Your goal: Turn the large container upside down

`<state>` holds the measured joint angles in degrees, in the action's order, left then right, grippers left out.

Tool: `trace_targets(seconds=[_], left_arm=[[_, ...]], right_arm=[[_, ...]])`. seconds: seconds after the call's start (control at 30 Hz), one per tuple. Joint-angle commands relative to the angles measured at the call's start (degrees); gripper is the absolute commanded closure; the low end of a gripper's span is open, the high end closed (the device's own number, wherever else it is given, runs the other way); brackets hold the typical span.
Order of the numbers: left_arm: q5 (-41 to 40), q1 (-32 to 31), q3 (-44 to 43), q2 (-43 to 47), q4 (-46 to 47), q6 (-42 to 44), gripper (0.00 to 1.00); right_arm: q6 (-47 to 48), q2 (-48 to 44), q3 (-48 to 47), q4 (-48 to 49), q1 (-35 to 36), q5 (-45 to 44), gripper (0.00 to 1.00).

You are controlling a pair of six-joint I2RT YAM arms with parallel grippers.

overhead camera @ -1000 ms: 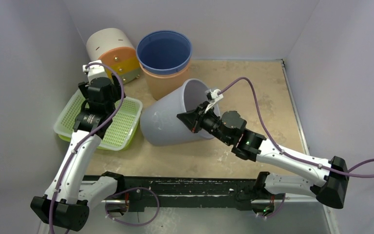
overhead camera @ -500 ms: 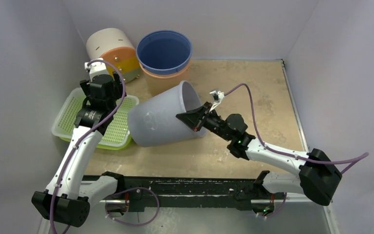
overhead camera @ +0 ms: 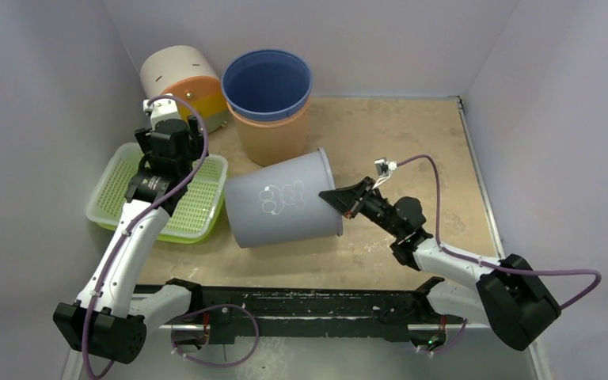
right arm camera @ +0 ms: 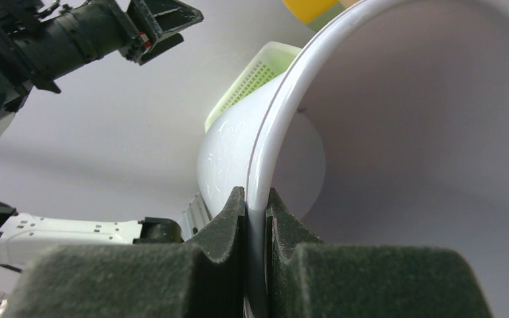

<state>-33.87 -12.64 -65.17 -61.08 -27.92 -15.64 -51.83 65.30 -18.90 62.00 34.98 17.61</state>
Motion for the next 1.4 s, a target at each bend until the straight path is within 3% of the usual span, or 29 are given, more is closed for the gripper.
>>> trace_targets(seconds=[0.0,0.17,0.33,0.4,0.43,0.47,0.73,1.07,1.37], left_arm=[[-0.67,-0.41,-1.40,-0.31,2.17,0.26,0.21],[-0.42,-0.67,-1.44,-0.75,2.32,0.25,0.21],[-1.13,-0.80,-2.04,-0.37,2.13,0.34,0.21],[-1.28,-0.80,-2.42,-0.34,2.04,0.61,0.21],[-1.41,-0.85,-2.75,-0.46,1.92,0.75,0.21],[-1.50,-0.89,-3.18,-0.66,1.63,0.90,0.21],[-3.26,-0.89,-4.79,-1.12,0.77,2.02,0.21],[-3.32,-0.98,-4.43,-2.17,1.05,2.00,0.21],[-3.63,-1.15,-4.05,-1.94,0.68,2.10,0.21]], right_arm=[[0.59,-0.71,2.68,-0.74,-3.50,6.10,1.00],[-2.77,1.38,-0.29,6.76,-4.12,14.55,1.00],[-13.25,7.67,-2.75,28.84,-4.05,18.50,1.00],[-19.10,13.66,-4.43,41.13,-4.09,19.04,1.00],[-22.81,17.26,-5.43,51.74,-4.10,19.63,1.00],[-26.38,20.98,-6.71,53.80,-4.05,20.23,1.00],[-25.46,29.41,-9.36,54.24,-5.13,20.71,1.00],[-28.82,30.79,-0.10,54.16,-24.24,33.03,1.00],[-26.37,34.45,2.81,53.62,-32.90,40.22,1.00]])
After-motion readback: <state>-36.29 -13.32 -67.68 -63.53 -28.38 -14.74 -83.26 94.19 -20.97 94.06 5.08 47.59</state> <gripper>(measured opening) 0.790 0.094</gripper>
